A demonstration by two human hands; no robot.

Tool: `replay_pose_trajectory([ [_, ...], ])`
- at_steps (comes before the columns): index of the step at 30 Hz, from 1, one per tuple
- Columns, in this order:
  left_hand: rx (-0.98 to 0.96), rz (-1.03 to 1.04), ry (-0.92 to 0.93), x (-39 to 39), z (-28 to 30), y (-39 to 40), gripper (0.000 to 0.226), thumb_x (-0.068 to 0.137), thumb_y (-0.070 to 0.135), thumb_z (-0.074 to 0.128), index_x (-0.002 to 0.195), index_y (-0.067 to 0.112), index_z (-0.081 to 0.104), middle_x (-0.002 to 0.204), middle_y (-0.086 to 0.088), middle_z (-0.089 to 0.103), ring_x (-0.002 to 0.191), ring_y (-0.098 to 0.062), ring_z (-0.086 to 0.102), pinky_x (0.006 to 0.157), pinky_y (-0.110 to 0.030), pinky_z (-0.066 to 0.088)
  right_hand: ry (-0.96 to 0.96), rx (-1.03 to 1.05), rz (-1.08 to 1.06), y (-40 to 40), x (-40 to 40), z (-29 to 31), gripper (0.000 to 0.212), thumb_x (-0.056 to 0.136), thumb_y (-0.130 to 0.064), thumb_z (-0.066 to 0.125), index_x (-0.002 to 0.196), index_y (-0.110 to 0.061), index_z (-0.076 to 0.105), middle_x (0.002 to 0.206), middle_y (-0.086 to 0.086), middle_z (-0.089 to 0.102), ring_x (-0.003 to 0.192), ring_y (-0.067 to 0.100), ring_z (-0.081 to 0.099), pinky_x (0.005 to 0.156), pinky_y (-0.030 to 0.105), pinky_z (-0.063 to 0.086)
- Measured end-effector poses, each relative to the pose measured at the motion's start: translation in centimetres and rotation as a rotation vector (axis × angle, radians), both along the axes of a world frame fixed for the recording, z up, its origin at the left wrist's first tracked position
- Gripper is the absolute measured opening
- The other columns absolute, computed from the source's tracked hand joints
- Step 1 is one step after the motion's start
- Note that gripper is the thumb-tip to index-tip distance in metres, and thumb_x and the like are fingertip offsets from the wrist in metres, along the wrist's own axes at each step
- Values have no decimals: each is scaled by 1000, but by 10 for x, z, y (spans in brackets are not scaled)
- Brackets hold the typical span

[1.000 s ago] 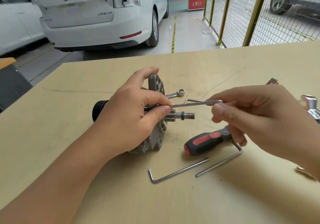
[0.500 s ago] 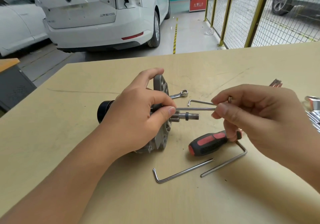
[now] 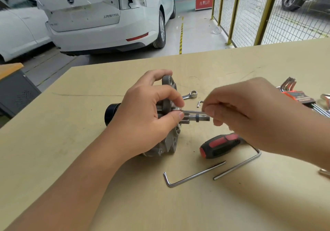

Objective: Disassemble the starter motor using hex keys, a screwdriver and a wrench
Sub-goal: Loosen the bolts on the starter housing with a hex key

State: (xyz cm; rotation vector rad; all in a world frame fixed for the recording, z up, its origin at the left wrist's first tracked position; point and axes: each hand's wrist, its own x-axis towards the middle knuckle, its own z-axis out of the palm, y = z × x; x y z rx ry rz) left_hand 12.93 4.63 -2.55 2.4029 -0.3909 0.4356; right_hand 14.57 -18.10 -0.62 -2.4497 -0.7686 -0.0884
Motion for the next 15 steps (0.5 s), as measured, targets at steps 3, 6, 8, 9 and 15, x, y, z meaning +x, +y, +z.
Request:
replay_pose_trajectory([
  [3,-139,-54,48,0,3,11,39,78,33,77,112,48,66,125,19,66,106,1,68,85,-16,54,3,-223,23,18,8,16,20,98,-32,56,84,-31,70,71,-12,67,70,1,59,55,20,45],
  [6,-237,6,35,3,7,36,41,81,31,67,120,46,64,112,14,73,103,-9,72,86,-31,59,15,-313,43,33,11,26,24,100,-30,54,84,-24,70,75,-8,66,70,7,60,64,30,53],
  [8,-83,81,46,8,4,58,32,84,40,63,115,47,69,108,21,74,107,0,68,91,-28,56,-34,-351,31,39,13,29,26,101,-26,51,85,-17,70,79,-4,65,74,16,62,69,39,55],
  [9,-13,99,80,10,1,65,28,85,44,62,111,48,71,107,25,74,107,5,66,94,-25,53,-59,-362,16,41,13,29,27,101,-26,52,85,-16,70,80,-2,65,76,20,62,70,41,55],
  [15,-58,18,238,19,-15,76,17,101,33,67,110,37,81,102,24,78,100,3,72,78,-13,53,-115,-476,-18,49,8,23,24,102,-29,55,86,-13,65,80,3,60,78,28,64,58,33,49],
])
